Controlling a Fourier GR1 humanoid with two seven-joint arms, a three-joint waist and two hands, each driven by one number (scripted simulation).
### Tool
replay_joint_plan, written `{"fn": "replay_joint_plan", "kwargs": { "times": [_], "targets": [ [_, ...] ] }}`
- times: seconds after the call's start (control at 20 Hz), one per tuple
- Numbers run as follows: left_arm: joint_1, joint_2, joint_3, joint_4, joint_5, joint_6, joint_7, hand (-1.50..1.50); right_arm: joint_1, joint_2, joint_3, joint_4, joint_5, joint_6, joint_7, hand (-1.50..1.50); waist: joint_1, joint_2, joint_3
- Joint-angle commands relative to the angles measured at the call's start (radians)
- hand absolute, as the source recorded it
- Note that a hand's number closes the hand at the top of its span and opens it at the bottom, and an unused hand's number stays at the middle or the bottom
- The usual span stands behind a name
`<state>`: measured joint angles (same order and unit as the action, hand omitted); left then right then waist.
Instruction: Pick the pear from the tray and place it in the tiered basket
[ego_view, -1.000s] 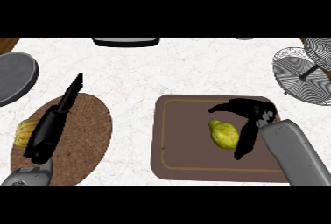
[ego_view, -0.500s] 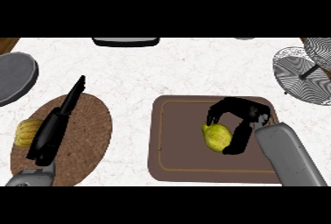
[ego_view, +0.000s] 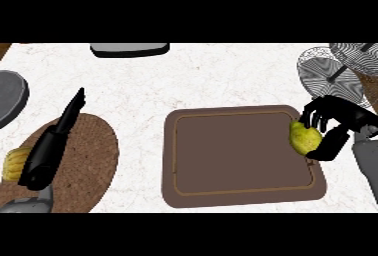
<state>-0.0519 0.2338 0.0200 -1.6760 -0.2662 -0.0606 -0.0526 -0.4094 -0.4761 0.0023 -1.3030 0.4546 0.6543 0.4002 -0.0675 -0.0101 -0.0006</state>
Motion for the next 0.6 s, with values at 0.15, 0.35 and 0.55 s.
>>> {"fn": "replay_joint_plan", "kwargs": {
  "times": [0.15,0.35,0.55],
  "targets": [
    [0.042,0.01,0.053,-0.017,0.003,0.034,0.009,0.0,0.159,-0.395,-0.301,0.067,0.186,-0.273,0.034,1.5,-0.094,-0.008,0.006],
    [0.047,-0.009,0.019,-0.036,0.003,0.021,0.01,0.0,0.27,-0.499,-0.514,0.128,0.135,-0.403,-0.113,1.5,-0.045,-0.004,0.005],
    [0.069,0.015,0.028,-0.009,0.004,0.001,-0.049,0.0,0.301,-0.521,-0.74,0.188,-0.039,-0.394,-0.256,1.5,-0.008,-0.001,0.002]
  ]
}}
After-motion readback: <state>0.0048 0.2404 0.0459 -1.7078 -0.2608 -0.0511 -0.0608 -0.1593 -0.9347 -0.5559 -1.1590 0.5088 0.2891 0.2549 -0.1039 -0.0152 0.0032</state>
